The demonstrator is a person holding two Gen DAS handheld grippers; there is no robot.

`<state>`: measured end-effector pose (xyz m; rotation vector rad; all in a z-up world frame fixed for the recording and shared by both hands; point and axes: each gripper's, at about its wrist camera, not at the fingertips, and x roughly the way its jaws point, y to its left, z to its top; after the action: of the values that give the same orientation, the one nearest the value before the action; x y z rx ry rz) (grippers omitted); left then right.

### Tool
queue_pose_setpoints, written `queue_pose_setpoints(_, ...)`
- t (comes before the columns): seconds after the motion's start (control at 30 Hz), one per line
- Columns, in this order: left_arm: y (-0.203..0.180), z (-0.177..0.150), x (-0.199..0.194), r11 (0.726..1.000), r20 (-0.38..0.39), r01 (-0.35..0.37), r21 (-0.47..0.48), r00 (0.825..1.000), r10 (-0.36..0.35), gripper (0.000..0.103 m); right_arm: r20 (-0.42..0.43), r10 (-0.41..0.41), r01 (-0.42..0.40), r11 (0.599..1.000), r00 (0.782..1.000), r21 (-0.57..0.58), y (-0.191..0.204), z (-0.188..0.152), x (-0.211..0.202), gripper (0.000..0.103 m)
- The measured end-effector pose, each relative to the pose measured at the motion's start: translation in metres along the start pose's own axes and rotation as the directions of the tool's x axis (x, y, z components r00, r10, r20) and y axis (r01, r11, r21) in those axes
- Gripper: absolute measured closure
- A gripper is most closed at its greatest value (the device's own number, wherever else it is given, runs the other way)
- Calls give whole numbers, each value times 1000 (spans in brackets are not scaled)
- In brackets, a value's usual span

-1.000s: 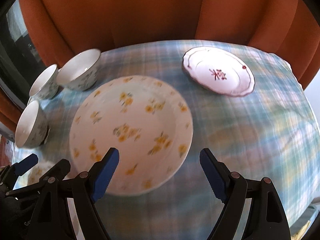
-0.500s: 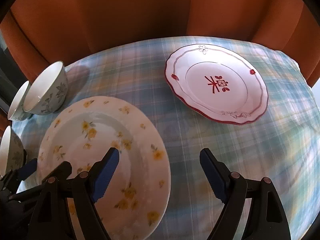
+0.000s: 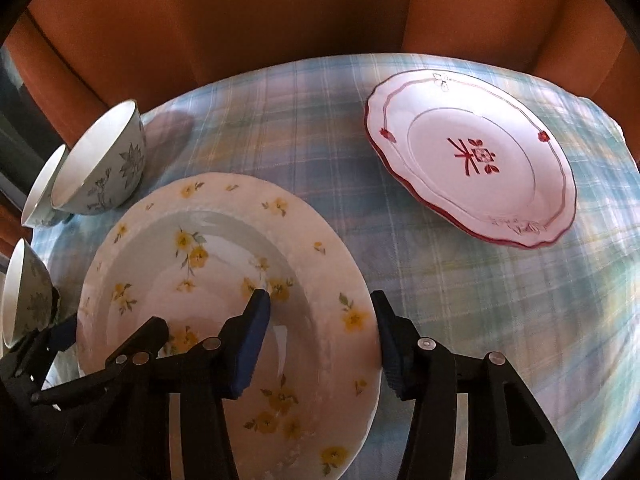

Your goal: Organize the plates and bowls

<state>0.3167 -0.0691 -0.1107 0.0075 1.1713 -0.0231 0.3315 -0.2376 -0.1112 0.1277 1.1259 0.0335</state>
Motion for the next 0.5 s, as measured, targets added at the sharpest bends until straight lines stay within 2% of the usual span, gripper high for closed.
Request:
queue_pose_setpoints(0.2,-14,-23,-10,999,-33,27,34,999,-26,22,-32,-28,29,999,999,27,-10,-19,-12,49)
queue_pose_setpoints(0.5,-40,-63,-27,990,-70,65,123,996,-56,22,-79,-60,65,996,995,62,-35,-70,-43,46)
